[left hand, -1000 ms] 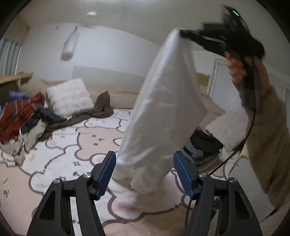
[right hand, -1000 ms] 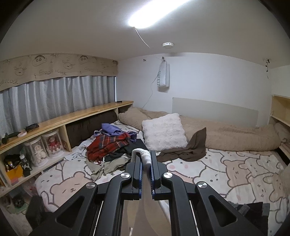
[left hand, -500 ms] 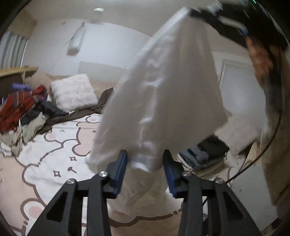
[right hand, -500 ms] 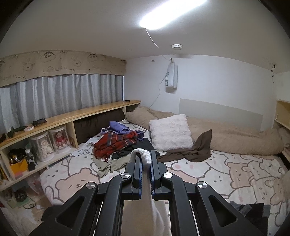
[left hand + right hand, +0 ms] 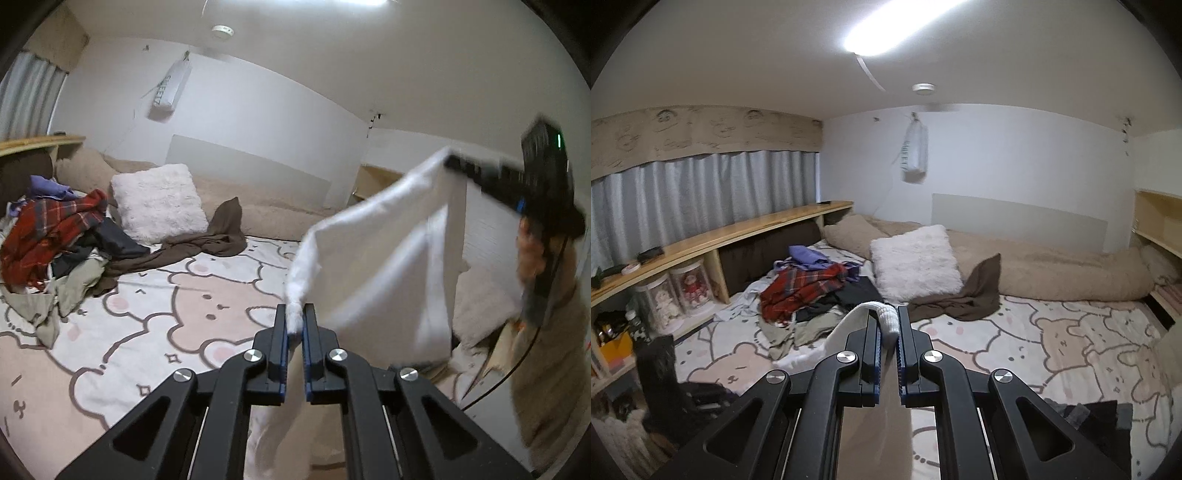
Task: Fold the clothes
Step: 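Lift the T-shirt high with the right tool while the left tool regrips its hem, then lay the T-shirt flat on the sheet and open both tools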
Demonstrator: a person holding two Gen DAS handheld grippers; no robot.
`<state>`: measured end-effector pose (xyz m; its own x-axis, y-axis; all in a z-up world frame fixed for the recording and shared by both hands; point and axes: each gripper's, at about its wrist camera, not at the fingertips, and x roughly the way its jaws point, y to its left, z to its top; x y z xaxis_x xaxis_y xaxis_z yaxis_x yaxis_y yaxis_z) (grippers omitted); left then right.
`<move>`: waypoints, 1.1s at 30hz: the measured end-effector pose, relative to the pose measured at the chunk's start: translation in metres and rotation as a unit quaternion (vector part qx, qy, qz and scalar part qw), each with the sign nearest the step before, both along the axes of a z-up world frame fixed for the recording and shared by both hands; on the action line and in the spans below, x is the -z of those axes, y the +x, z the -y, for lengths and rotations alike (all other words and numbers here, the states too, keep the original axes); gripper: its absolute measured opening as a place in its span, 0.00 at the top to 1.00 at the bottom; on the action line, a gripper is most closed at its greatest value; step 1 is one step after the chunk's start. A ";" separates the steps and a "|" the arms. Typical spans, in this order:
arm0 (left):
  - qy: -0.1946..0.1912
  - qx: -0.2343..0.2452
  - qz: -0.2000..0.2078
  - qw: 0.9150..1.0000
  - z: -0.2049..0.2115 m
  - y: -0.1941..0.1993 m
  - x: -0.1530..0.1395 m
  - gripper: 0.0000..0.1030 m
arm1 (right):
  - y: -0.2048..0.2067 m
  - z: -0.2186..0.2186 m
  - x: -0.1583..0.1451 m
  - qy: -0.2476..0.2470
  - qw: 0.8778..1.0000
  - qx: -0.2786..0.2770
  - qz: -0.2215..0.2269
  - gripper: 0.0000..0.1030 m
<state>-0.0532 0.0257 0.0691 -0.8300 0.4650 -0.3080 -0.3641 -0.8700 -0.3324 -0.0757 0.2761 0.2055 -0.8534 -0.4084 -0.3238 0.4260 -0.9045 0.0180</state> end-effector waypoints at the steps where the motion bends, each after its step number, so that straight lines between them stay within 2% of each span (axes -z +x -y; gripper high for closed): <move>1: 0.001 0.001 0.000 1.000 0.002 -0.005 -0.005 0.94 | -0.004 -0.005 0.000 -0.003 1.000 0.007 0.002 0.93; 4: -0.002 0.007 0.001 1.000 0.004 -0.028 -0.020 0.94 | -0.012 -0.022 -0.001 -0.018 1.000 0.020 0.009 0.93; 8: -0.016 0.018 0.005 1.000 -0.014 -0.071 -0.031 0.94 | -0.018 -0.037 -0.013 -0.020 0.999 0.034 0.004 0.93; 14: -0.007 -0.009 -0.039 0.999 -0.024 -0.130 -0.071 0.94 | 0.014 -0.008 -0.004 0.024 0.999 -0.020 -0.016 0.93; 19: -0.016 -0.048 -0.011 0.999 0.014 -0.166 -0.037 0.94 | 0.044 0.020 0.005 0.063 0.995 -0.071 -0.032 0.93; 20: -0.018 -0.056 -0.004 0.998 0.022 -0.173 -0.029 0.94 | 0.046 0.030 0.017 0.066 0.994 -0.081 -0.024 0.93; 25: -0.029 -0.097 0.029 0.994 0.063 -0.208 0.010 0.94 | 0.035 0.109 0.142 0.056 0.986 -0.133 0.086 0.93; 27: -0.038 -0.114 0.063 0.991 0.087 -0.210 0.046 0.94 | 0.031 0.140 0.192 0.051 0.978 -0.153 0.130 0.93; 31: -0.052 -0.155 0.140 0.977 0.143 -0.201 0.118 0.94 | 0.022 0.203 0.291 0.042 0.956 -0.192 0.216 0.93; 33: -0.052 -0.172 0.177 0.968 0.170 -0.196 0.149 0.93 | 0.024 0.226 0.315 0.045 0.948 -0.211 0.233 0.93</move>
<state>-0.2490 -0.1444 -0.0804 -0.7641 0.1303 -0.6318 0.0741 -0.9552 -0.2865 -0.0514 0.0501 -0.1095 -0.3756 -0.6352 -0.6749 0.7159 -0.6613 0.2240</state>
